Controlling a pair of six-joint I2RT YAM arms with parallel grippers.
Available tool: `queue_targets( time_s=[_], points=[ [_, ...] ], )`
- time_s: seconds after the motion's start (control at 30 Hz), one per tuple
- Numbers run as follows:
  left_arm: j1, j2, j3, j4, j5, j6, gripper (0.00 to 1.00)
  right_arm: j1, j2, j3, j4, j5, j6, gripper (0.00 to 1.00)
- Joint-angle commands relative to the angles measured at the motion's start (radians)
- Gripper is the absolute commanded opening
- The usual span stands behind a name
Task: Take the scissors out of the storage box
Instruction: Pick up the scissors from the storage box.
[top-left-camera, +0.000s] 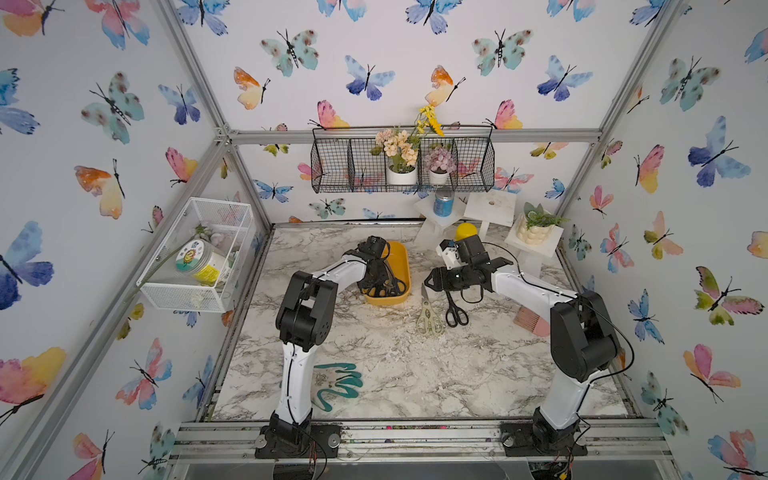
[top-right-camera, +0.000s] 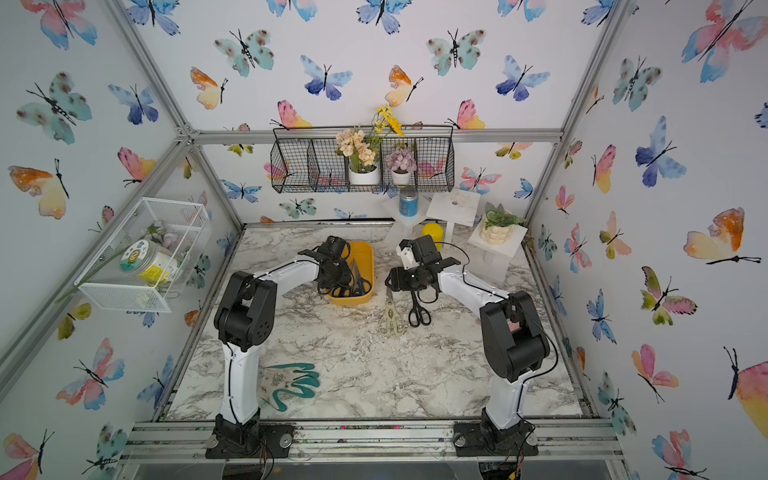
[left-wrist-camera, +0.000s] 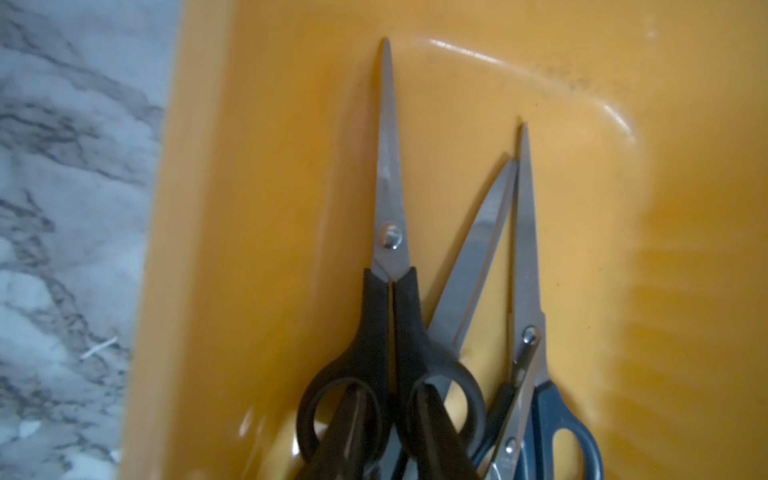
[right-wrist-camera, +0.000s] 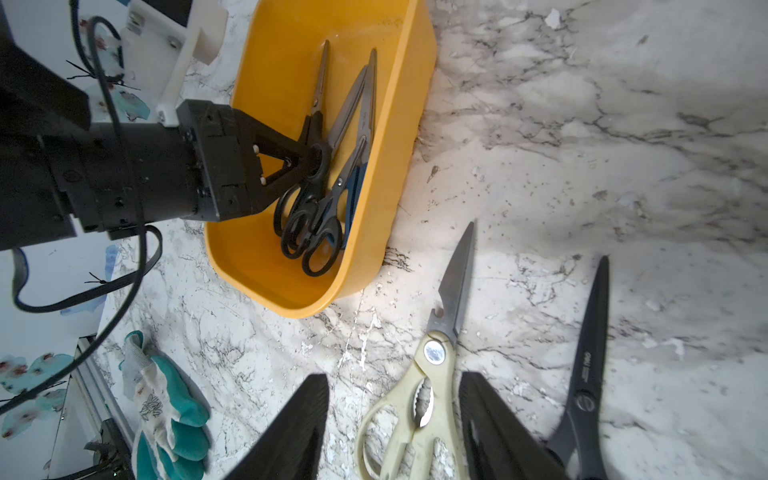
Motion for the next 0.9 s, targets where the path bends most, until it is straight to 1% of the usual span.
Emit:
queue_targets(
  time_s=[0.0, 0.13, 0.27, 0.43, 0.67, 0.8, 0.87],
  points=[
    [0.026, 0.070, 0.027, -0.032, -0.040, 0.045, 0.16, -0.006, 0.024, 0.034, -0.023, 0.004, -0.011, 0.56],
    [0.039, 0.069, 0.054, -0.031, -0.059, 0.076, 0.07, -0.007, 0.041, 0.063, -0.038, 0.000, -0.018, 0.56],
    [0.040, 0.033, 0.074, -0.029, -0.067, 0.119, 0.00, -0.007, 0.054, 0.095, -0.050, -0.003, -0.027, 0.56],
    [0.031, -0.057, 0.069, -0.006, -0.027, 0.142, 0.00, -0.007, 0.067, 0.120, -0.060, -0.014, -0.027, 0.56],
    [-0.014, -0.162, 0.040, -0.009, -0.012, 0.150, 0.00, -0.007, 0.071, 0.129, -0.067, -0.023, -0.031, 0.56],
    [-0.056, -0.264, -0.027, -0.009, -0.002, 0.137, 0.00, -0.007, 0.065, 0.128, -0.075, -0.009, -0.035, 0.56],
    [-0.092, -0.328, -0.088, -0.008, -0.005, 0.119, 0.00, -0.007, 0.060, 0.123, -0.074, 0.007, -0.035, 0.56]
  ],
)
